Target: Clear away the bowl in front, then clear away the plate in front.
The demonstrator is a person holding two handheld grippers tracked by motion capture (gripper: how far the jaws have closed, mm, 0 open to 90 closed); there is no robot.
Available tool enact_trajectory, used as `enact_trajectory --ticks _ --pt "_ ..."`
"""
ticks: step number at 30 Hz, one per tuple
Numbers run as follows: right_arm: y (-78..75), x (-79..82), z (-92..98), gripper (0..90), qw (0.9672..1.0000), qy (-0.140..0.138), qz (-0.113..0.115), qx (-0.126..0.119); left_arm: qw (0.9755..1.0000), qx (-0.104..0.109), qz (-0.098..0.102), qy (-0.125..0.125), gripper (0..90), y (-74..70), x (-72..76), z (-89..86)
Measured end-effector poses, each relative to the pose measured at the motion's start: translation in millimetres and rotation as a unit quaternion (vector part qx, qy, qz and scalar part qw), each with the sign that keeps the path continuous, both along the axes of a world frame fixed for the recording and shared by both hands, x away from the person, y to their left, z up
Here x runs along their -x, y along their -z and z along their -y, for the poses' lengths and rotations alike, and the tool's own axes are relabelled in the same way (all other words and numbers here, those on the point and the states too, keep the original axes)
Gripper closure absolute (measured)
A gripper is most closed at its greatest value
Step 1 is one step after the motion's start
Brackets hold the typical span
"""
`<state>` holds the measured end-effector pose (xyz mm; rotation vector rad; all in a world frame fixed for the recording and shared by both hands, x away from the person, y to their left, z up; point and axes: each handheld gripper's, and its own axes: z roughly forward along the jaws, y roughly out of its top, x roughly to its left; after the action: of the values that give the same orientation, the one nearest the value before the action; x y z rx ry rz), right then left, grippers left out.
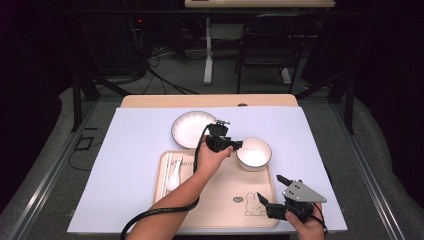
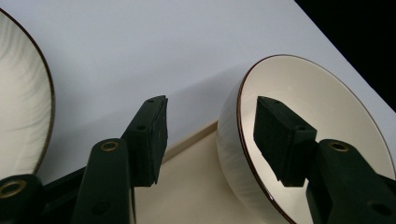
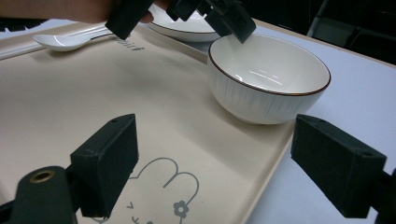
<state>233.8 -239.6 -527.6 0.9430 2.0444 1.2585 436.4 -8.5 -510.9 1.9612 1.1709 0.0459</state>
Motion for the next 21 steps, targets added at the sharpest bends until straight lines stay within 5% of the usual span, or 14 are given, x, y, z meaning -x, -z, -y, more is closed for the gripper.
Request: enact_trajectory --ticks 21 --pt "0.2 -0.5 -0.3 14.6 1.0000 0.001 -0.001 0.000 0.9983 -0.006 0.026 -0.051 43.5 -28.4 -10.8 -45.0"
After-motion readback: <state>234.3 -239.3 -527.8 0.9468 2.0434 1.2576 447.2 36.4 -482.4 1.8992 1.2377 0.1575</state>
